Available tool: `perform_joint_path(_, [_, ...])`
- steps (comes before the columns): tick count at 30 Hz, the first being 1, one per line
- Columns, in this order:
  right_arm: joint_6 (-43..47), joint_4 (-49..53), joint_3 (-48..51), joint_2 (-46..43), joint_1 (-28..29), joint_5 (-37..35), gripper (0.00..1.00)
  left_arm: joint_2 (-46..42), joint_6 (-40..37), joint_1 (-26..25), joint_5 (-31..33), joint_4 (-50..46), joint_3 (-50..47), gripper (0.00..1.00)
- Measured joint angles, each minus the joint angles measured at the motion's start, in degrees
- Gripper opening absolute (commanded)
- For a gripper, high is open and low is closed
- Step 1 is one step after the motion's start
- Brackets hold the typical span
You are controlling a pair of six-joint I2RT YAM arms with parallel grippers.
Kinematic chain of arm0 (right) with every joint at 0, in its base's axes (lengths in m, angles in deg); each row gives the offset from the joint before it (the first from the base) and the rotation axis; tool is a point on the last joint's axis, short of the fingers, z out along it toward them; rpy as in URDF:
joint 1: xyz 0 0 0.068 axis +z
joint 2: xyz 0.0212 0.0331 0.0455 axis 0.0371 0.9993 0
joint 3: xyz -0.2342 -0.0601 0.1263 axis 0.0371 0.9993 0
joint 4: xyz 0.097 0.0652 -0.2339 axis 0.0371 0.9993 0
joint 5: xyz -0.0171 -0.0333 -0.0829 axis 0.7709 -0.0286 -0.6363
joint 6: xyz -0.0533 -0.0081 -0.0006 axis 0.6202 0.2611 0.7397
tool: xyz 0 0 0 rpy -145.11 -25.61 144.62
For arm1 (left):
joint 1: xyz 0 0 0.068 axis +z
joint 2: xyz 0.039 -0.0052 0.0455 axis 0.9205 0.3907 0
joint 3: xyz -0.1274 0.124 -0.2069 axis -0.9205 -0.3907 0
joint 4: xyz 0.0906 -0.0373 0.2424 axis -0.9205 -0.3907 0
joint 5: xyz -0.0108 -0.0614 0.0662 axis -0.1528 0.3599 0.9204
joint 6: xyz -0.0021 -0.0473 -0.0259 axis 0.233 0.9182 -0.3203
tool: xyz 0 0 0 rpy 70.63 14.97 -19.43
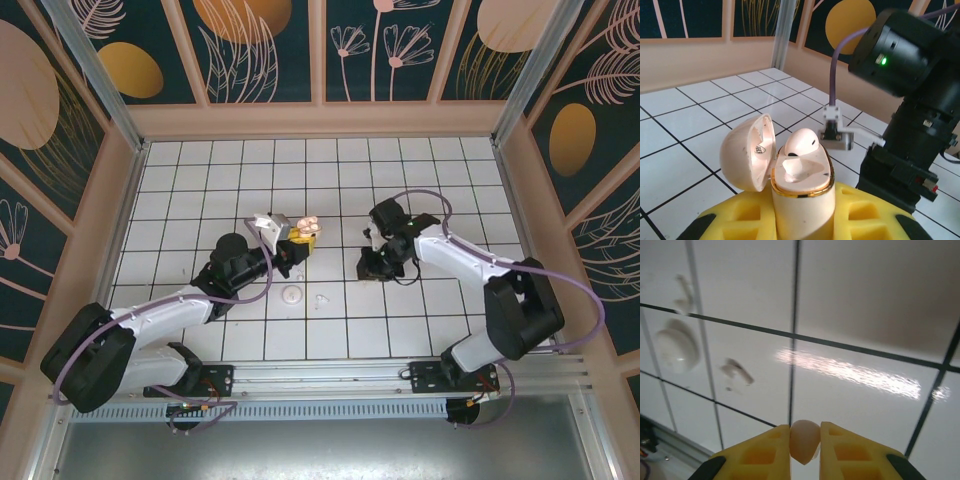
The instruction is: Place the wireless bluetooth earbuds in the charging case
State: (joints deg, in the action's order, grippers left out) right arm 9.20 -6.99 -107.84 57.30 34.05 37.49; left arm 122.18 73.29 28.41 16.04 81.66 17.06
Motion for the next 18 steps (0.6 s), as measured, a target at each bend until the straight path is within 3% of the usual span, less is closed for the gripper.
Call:
perform_joint_path(12, [-2.97, 0.79, 3.85, 5.95, 1.16, -4.28, 0.2, -0.24, -0.2, 0.0, 0.15, -0.24, -0.04, 0.11])
perform_joint_path(18, [-3.72, 1.05, 3.82, 7.63, 1.95, -5.55, 0.33, -0.24, -0.2, 0.02, 0.15, -0.24, -0.04, 0.11])
